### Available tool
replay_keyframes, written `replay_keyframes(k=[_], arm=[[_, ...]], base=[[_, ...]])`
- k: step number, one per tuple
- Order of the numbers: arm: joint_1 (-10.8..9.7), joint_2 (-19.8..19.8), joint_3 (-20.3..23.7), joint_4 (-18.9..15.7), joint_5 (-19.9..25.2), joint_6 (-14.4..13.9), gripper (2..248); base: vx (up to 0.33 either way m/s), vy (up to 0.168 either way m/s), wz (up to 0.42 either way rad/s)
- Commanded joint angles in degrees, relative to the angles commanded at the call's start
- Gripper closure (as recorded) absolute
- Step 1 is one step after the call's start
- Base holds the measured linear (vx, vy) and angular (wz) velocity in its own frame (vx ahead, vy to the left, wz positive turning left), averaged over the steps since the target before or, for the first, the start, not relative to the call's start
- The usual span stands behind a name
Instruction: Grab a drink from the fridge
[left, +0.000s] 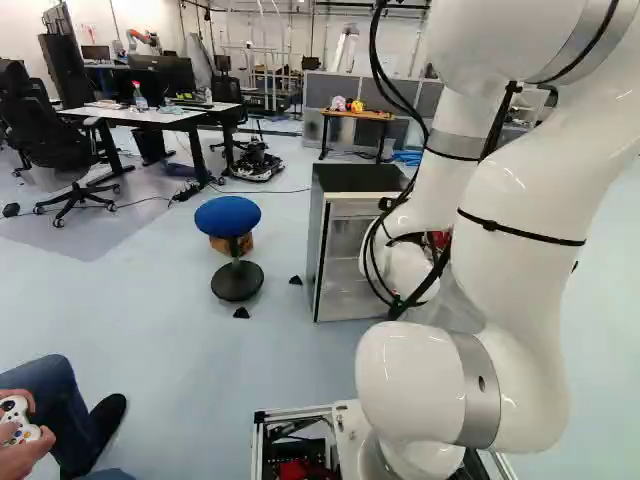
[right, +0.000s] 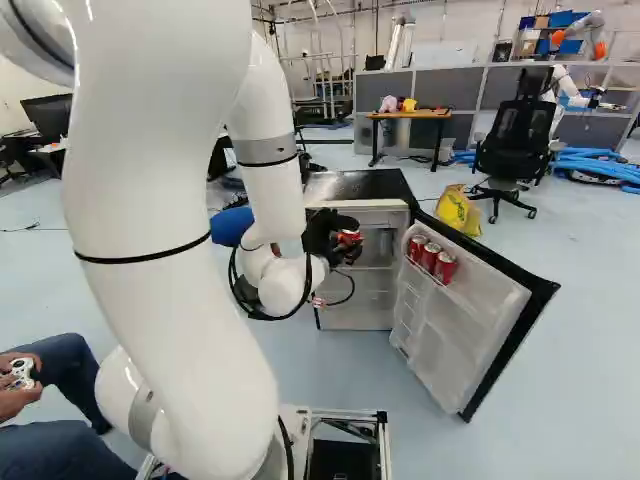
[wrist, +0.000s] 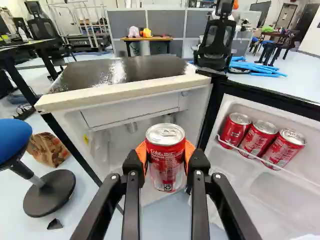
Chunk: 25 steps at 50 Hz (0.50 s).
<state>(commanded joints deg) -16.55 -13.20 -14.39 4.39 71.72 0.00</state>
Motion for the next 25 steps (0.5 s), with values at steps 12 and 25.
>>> replay_keyframes(k=[12, 25], arm=[[0.0, 2.4, 0.6, 0.0, 0.0, 0.0, 155], [0.0, 4.8, 1.0, 0.0, -0.3, 0.0, 155]], base=[[0.0, 0.0, 0.0], [0.0, 0.0, 0.0]])
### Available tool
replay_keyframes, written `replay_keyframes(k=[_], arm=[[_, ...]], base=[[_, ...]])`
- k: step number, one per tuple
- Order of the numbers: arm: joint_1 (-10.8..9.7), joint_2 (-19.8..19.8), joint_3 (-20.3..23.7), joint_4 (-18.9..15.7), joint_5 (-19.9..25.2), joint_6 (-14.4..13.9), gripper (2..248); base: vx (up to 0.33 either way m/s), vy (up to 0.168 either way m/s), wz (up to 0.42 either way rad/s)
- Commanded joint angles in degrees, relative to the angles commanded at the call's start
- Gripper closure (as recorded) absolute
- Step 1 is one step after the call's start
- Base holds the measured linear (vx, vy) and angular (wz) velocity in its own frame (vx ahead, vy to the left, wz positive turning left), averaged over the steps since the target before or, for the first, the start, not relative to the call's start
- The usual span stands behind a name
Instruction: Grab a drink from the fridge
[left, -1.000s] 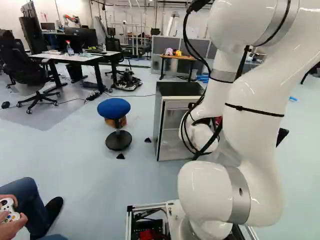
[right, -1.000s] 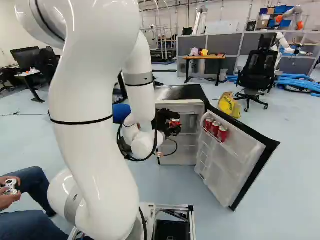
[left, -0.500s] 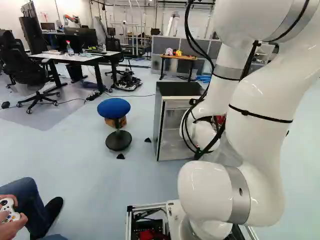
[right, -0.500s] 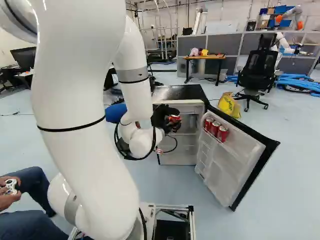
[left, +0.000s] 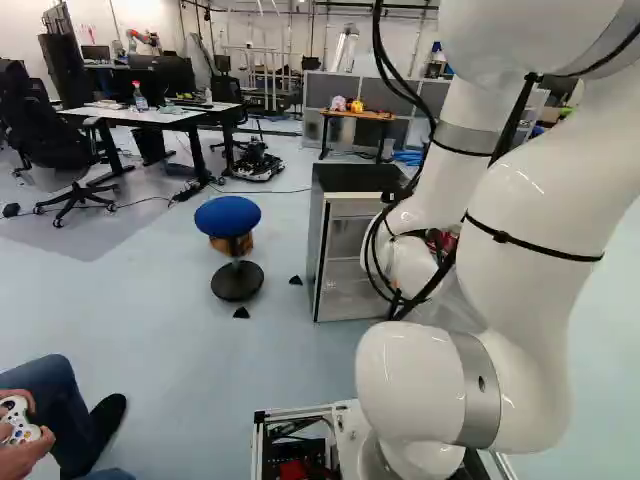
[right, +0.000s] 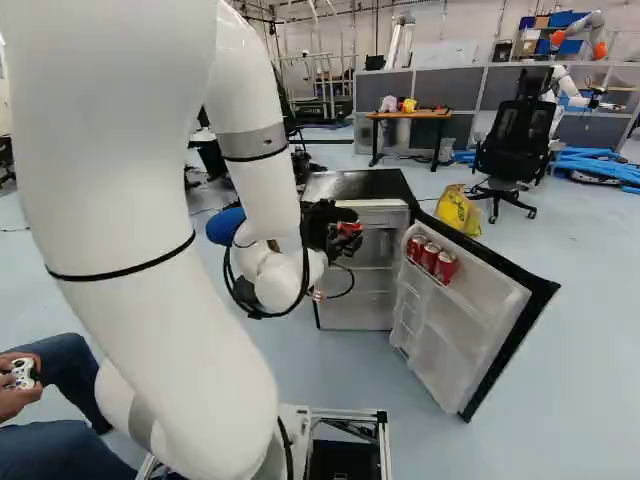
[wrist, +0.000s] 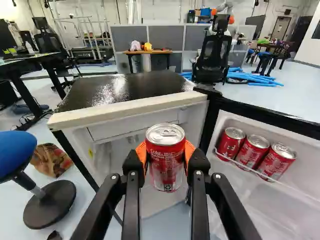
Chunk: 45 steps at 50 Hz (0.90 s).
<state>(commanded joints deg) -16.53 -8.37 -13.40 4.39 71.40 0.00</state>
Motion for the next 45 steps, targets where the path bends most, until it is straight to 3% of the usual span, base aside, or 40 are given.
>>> replay_keyframes(k=[45], arm=[[0.7, 5.3, -2.1, 0.0, -8.4, 0.0, 155]], base=[[0.0, 0.0, 0.0]])
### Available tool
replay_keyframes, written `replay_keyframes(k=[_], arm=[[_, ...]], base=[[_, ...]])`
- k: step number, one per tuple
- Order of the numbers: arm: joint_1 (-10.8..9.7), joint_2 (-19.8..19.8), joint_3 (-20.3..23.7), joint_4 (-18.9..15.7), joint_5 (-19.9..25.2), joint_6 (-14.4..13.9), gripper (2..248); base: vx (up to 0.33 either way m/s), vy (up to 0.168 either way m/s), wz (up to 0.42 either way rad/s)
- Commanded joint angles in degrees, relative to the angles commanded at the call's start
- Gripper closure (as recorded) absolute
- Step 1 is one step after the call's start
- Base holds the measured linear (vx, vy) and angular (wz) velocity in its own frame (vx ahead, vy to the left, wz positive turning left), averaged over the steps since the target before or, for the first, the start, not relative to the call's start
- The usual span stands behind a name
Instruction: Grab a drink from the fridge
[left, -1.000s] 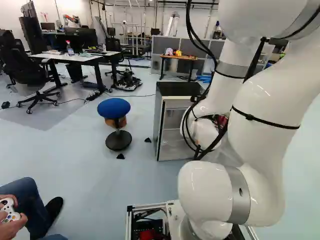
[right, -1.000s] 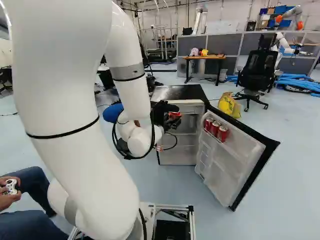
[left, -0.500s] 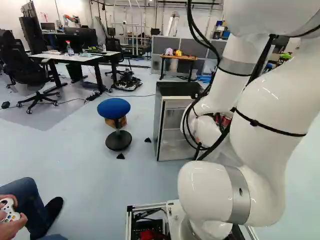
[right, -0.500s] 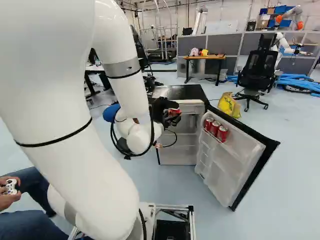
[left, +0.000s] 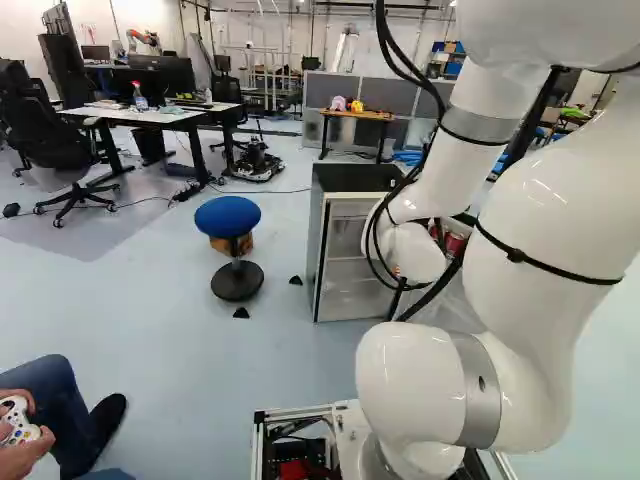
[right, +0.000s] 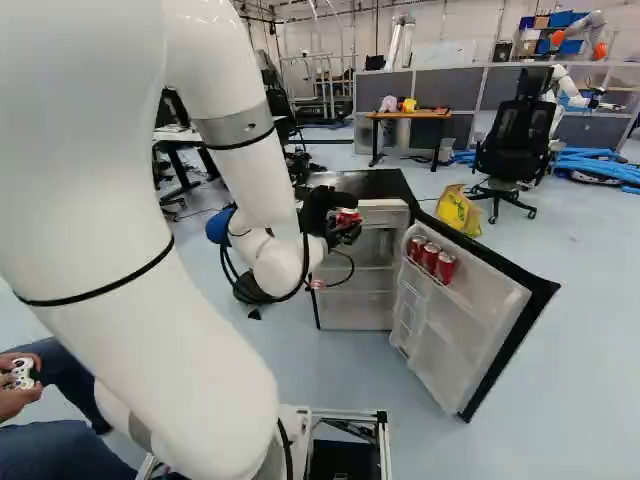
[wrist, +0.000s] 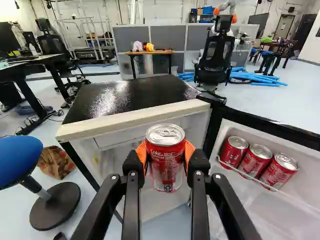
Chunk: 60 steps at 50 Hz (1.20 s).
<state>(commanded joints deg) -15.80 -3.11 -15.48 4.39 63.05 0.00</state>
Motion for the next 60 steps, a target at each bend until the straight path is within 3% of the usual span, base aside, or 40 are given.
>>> replay_keyframes(k=[60], arm=[[1.7, 2.1, -7.2, 0.0, -11.0, 0.0, 155]], base=[[0.0, 0.0, 0.0]])
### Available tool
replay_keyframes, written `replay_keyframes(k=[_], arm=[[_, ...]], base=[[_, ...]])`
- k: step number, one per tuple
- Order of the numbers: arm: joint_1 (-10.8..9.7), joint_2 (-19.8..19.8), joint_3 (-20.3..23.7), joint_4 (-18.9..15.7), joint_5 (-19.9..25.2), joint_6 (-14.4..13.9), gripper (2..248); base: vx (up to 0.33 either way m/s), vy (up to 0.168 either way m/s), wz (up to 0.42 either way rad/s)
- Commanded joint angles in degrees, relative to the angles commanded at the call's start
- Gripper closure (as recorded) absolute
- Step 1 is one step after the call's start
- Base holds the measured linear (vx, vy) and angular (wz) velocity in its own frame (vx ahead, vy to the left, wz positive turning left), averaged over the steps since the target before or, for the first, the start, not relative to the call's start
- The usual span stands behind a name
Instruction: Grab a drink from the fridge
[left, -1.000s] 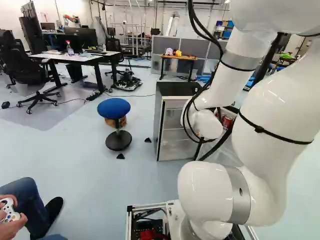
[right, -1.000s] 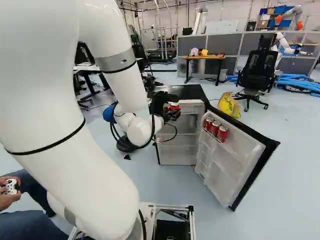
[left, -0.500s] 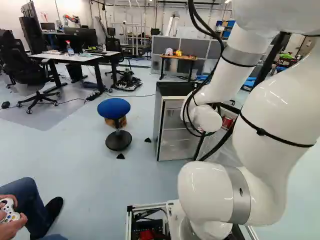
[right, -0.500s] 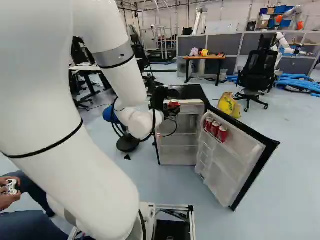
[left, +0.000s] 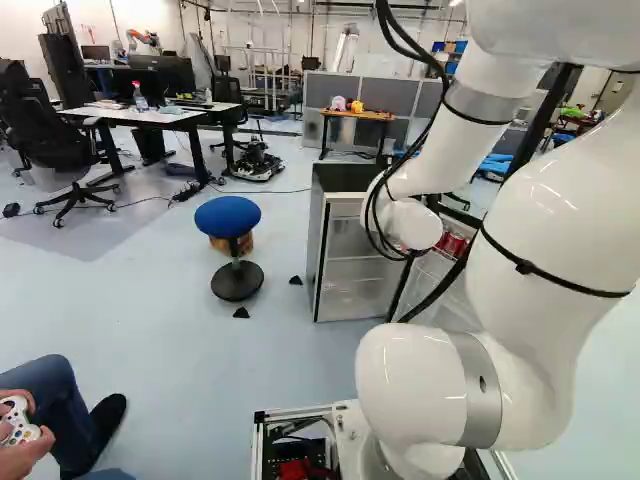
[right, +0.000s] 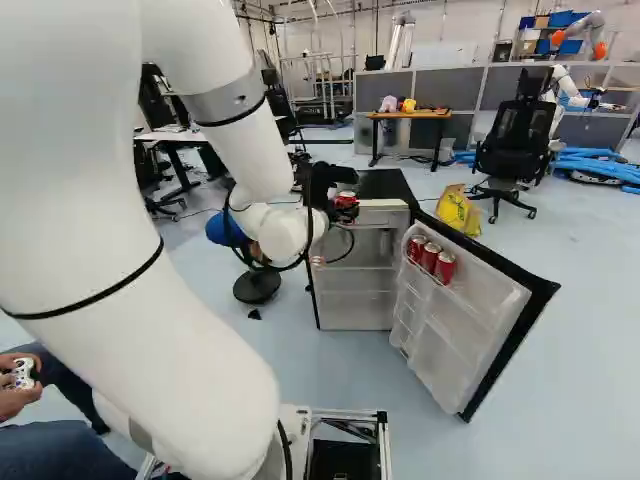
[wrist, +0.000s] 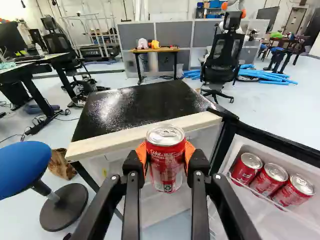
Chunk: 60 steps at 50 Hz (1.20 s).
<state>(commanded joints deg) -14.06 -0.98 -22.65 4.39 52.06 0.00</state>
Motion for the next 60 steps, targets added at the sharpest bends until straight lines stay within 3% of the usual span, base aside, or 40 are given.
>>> replay_keyframes(k=[60], arm=[[3.7, -2.6, -11.3, 0.0, -10.1, 0.0, 155]], base=[[0.0, 0.0, 0.0]])
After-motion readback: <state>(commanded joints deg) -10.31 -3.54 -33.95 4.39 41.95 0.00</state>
